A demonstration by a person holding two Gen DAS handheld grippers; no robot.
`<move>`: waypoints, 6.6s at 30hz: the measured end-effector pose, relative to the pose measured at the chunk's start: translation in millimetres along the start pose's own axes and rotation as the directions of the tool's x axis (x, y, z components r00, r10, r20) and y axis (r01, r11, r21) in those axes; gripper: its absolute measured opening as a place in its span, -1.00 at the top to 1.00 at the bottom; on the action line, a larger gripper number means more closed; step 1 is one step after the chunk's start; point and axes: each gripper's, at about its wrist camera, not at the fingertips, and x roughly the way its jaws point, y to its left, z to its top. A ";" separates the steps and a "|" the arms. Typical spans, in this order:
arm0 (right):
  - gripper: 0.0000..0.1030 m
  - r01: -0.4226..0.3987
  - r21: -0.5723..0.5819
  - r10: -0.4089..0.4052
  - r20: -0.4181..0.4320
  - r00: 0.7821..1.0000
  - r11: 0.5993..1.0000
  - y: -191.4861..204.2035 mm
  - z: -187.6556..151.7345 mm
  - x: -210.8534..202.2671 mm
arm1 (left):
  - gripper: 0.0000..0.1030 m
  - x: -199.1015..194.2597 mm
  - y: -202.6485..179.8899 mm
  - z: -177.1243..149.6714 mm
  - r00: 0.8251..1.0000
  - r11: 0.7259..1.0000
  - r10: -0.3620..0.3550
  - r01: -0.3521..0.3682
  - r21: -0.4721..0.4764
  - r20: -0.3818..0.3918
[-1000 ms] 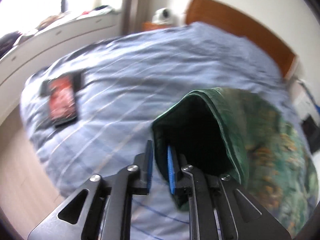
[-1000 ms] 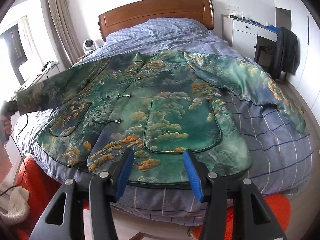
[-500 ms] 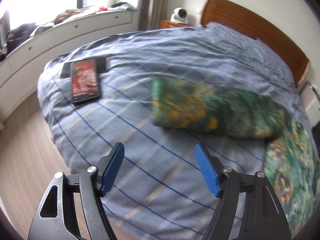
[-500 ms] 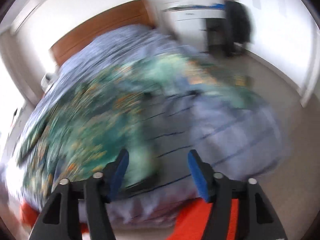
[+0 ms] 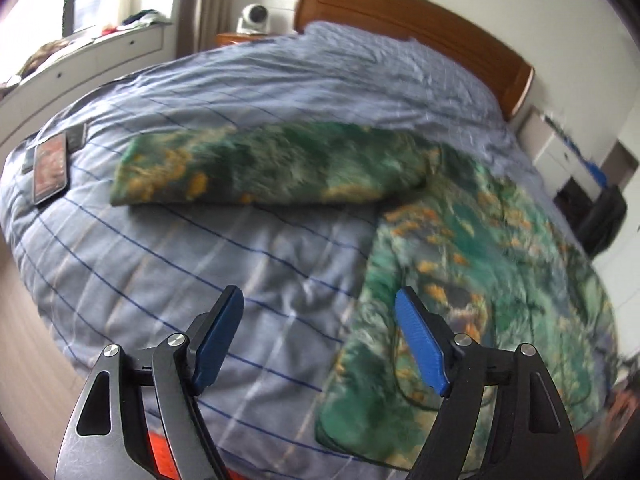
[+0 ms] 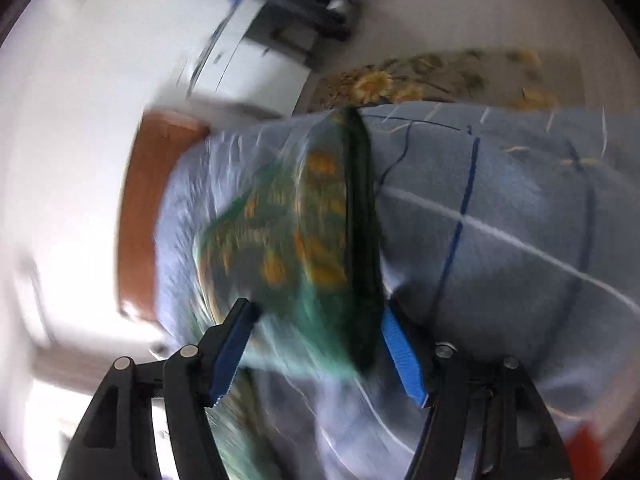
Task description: Fold large clothes
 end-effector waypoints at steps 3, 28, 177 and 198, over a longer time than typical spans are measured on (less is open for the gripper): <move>0.55 -0.061 -0.004 0.061 0.081 0.995 0.998 16.4 21.1 -6.0 | -0.55 5.1 -14.1 -9.9 1.000 0.999 -0.014 0.015 0.031 -0.025; -0.14 0.202 -0.890 -0.235 0.111 0.966 0.409 141.5 -199.3 4.1 | -0.83 71.5 -74.7 -53.5 0.998 0.988 0.009 0.001 0.153 -0.068; -0.33 -0.266 -0.916 -0.096 -0.307 0.947 0.302 186.9 -365.6 57.7 | 0.79 157.1 -289.0 1.4 0.846 0.861 -0.346 0.458 0.223 -0.406; 0.25 -0.034 -0.934 -0.223 -0.119 0.967 0.355 308.9 -179.7 238.7 | 0.73 211.5 -214.8 57.8 0.924 0.929 -0.293 0.335 0.155 -0.245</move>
